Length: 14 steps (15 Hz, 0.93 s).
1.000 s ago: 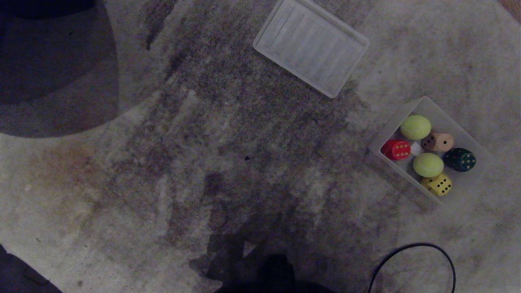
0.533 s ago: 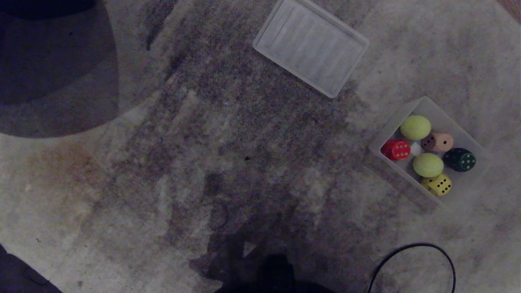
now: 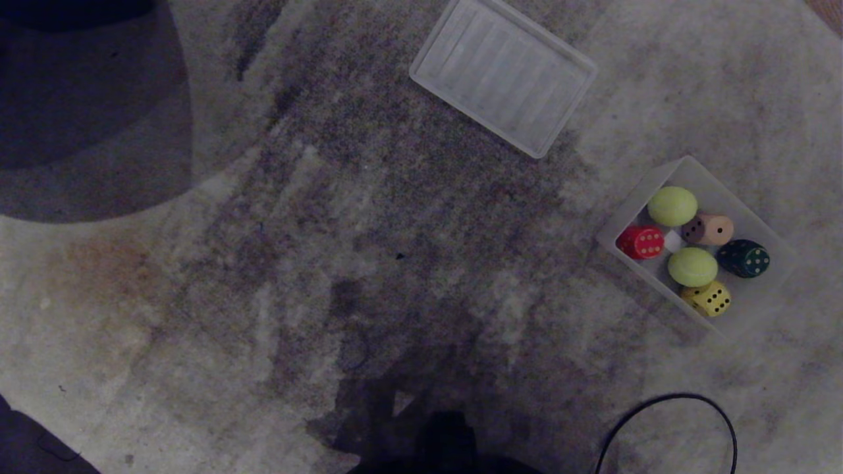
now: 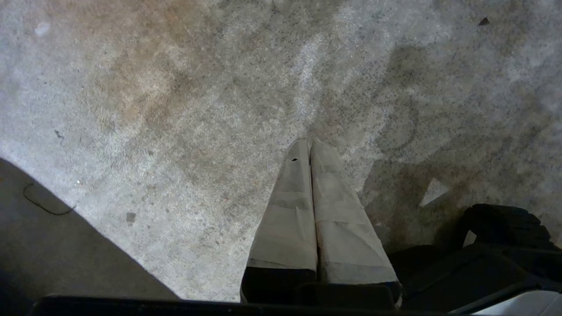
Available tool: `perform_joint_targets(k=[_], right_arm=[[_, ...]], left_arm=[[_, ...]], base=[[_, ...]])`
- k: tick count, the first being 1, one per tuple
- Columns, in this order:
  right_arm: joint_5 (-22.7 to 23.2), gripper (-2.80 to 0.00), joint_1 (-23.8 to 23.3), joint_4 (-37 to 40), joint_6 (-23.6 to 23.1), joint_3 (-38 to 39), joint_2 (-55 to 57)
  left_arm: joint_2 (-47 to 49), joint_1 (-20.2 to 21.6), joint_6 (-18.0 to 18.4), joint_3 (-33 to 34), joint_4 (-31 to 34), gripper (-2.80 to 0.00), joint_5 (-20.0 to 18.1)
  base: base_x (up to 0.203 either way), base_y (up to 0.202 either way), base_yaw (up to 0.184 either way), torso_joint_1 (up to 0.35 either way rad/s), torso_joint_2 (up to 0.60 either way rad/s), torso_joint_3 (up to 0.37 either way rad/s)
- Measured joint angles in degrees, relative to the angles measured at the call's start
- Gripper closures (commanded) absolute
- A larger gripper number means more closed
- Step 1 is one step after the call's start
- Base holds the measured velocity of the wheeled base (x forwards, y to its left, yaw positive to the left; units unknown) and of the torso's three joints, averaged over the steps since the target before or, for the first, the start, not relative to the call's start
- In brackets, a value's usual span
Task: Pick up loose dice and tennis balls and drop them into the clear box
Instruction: Close the lid
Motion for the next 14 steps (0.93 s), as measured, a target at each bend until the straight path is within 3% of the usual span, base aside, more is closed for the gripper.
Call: perform_joint_targets(k=[8, 14], right_arm=[[-0.01, 0.0, 0.0, -0.13, 0.02, 0.0, -0.16], [0.02, 0.0, 0.0, -0.14, -0.06, 0.0, -0.18]], left_arm=[[0.02, -0.02, -0.35, 0.0, 0.0, 0.0, 0.05], [0.0, -0.02, -0.33, 0.0, 0.0, 0.0, 0.0]], base=[[0.0, 0.0, 0.0, 0.0, 0.0, 0.005], [0.0, 0.0, 0.0, 0.002, 0.0, 0.183]])
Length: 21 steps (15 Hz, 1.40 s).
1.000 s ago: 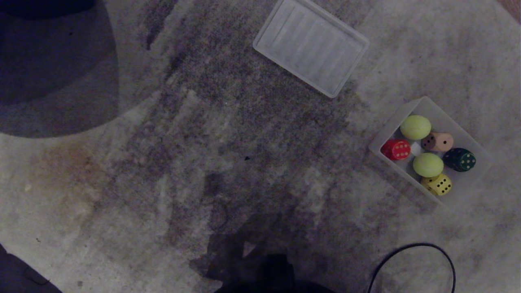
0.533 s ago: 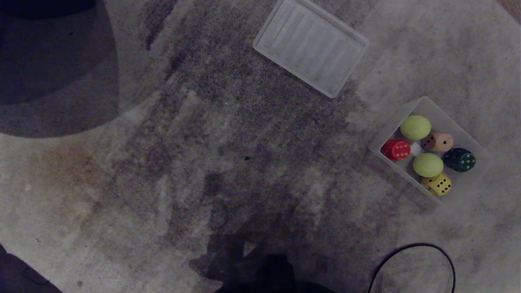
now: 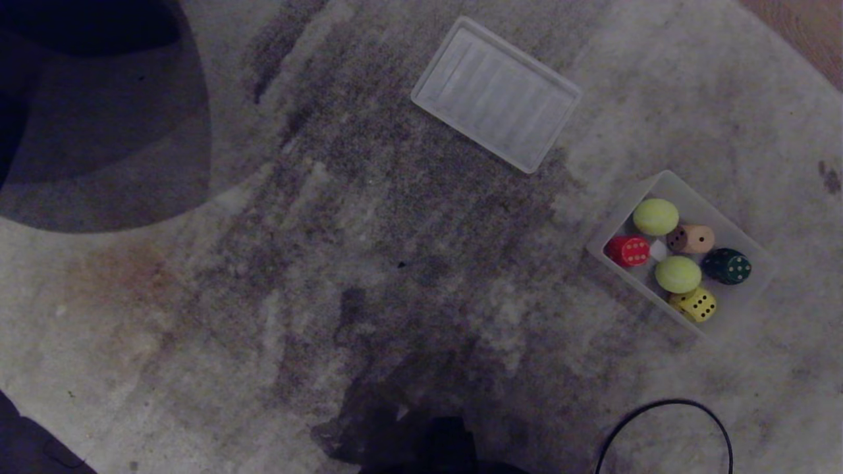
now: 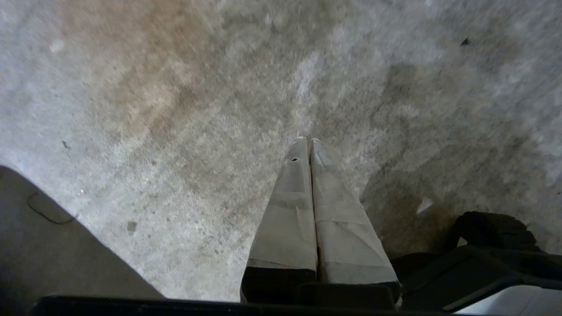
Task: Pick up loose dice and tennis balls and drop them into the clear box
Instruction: Close the lid
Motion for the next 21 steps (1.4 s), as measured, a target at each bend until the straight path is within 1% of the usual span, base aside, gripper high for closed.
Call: perform_joint_targets(k=[21], right_arm=[[0.0, 0.0, 0.0, 0.0, -0.09, 0.0, 0.0]], left_arm=[[0.0, 0.0, -0.07, 0.0, 0.02, 0.0, -0.01]], base=[[0.0, 0.0, 0.0, 0.002, 0.0, 0.202]])
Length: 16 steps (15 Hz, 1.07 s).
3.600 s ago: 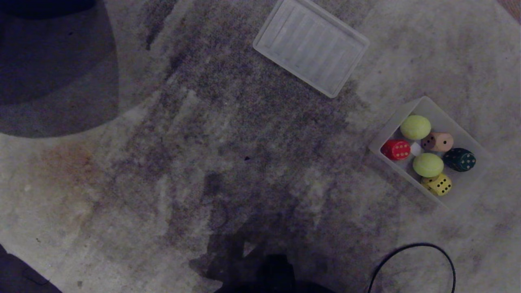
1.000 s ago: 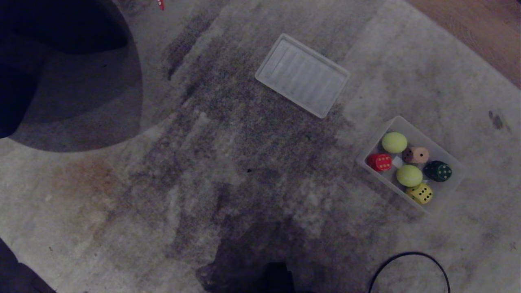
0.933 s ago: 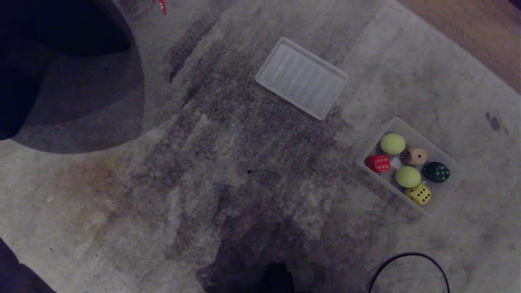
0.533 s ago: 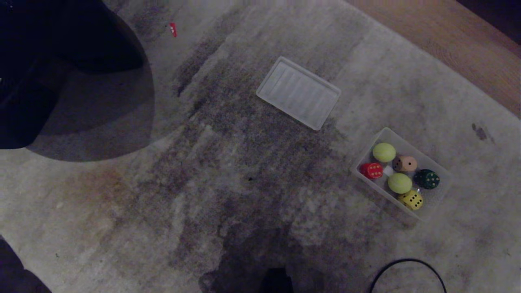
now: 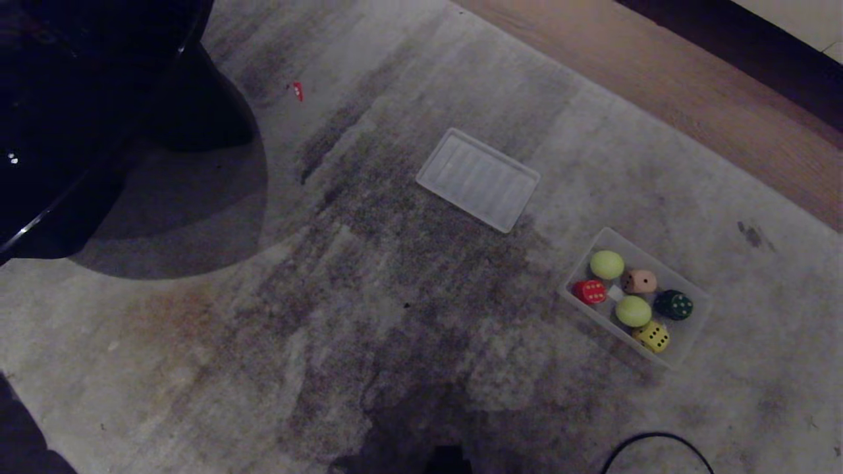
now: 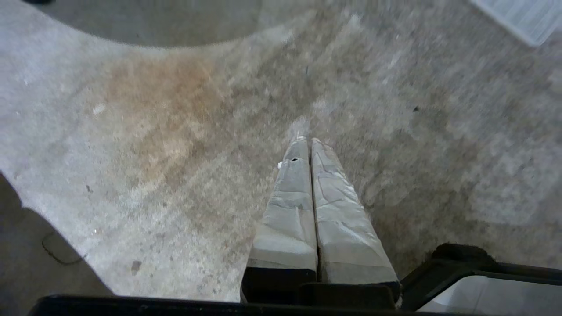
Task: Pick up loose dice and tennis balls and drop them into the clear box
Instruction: Close the lid
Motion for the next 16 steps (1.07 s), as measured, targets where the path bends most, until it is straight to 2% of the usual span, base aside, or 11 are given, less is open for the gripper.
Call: perform_joint_targets(k=[9, 16], right_arm=[[-0.02, 0.0, 0.0, 0.0, -0.01, 0.0, 0.0], [-0.1, 0.0, 0.0, 0.04, 0.11, 0.0, 0.0]], left_arm=[[0.0, 0.0, -0.06, 0.0, -0.02, 0.0, 0.04], [0.0, 0.02, 0.24, 0.0, -0.02, 0.0, 0.04]], base=[[0.0, 0.0, 0.0, 0.002, 0.0, 0.191], [-0.001, -0.001, 0.013, 0.002, 0.0, 0.02]])
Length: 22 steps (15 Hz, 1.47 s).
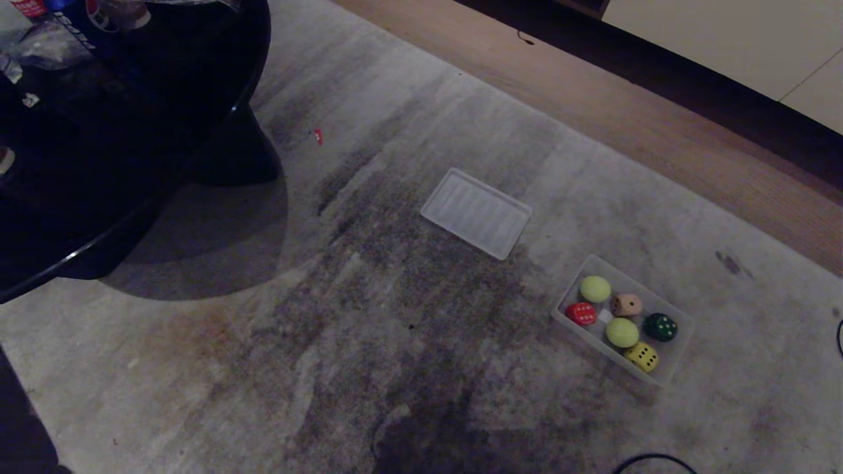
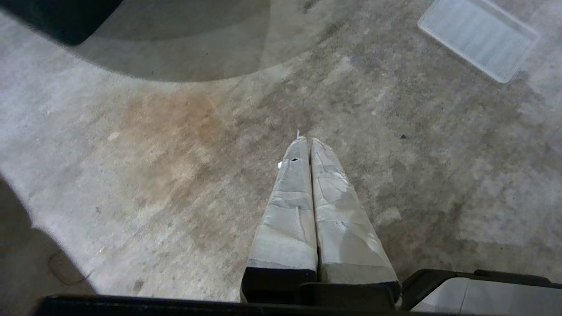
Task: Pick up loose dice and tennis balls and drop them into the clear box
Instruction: Close the lid
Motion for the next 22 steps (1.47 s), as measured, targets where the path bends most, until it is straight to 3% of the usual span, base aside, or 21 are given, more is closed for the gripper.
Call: perform_joint_targets(k=[7, 13, 22], right_arm=[[0.09, 0.0, -0.04, 0.02, -0.02, 0.0, 0.02], [0.09, 0.0, 0.0, -0.02, 0.05, 0.0, 0.05], [0.11, 0.0, -0.02, -0.02, 0.0, 0.0, 0.05]], left_arm=[[0.0, -0.05, 0.08, 0.0, 0.0, 0.0, 0.02], [0.0, 0.0, 0.0, 0.0, 0.0, 0.0, 0.02], [0.0, -0.02, -0.09, 0.0, 0.0, 0.0, 0.03]], base=[[0.0, -0.008, 0.145, 0.001, 0.0, 0.003], [0.0, 0.0, 0.0, 0.0, 0.0, 0.0], [0.174, 0.0, 0.0, 0.001, 0.0, 0.003]])
